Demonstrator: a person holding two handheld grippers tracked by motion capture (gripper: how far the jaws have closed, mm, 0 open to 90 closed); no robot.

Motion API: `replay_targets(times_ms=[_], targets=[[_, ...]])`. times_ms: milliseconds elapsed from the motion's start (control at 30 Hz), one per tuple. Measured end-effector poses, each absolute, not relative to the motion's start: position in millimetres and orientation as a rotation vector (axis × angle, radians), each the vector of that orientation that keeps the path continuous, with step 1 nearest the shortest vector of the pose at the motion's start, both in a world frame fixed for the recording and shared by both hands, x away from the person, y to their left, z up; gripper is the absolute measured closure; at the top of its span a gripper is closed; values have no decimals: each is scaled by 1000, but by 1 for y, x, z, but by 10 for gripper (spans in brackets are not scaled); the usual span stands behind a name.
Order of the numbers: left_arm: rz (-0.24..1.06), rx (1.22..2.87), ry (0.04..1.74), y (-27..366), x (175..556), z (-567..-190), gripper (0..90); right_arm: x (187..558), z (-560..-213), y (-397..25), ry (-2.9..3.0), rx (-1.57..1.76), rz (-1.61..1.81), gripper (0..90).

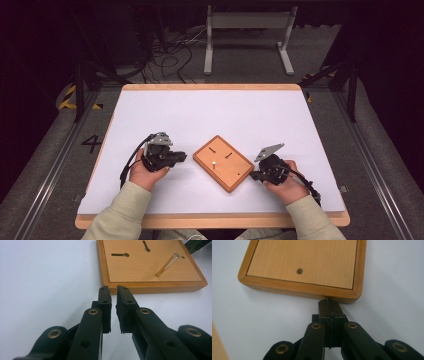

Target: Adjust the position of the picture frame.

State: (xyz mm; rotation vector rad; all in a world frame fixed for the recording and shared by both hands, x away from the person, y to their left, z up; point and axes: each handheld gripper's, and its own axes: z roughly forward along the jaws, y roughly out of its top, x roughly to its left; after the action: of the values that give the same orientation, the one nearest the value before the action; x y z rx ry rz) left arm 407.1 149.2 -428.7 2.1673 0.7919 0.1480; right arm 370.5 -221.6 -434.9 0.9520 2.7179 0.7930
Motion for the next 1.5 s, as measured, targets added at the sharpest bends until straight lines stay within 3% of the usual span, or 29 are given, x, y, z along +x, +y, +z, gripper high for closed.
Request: replay_targets(times_ms=[433, 700, 933, 1133, 1500], targets=[[223, 2112, 961, 168, 420, -437, 825, 417, -439, -198, 2630, 992, 852, 900], [275, 2135, 1042, 149, 435, -451, 860, 402, -432, -225, 2558, 1057, 903, 900], [123, 2168, 1065, 143, 445, -455, 898, 382, -419, -263, 2476, 1145, 973, 900], [66, 2226, 979, 138, 438, -453, 899, 374, -409, -285, 2423, 1184, 1018, 900], [-26, 2351, 736, 94, 405, -451, 899, 374, -408, -296, 2399, 1207, 1036, 900]])
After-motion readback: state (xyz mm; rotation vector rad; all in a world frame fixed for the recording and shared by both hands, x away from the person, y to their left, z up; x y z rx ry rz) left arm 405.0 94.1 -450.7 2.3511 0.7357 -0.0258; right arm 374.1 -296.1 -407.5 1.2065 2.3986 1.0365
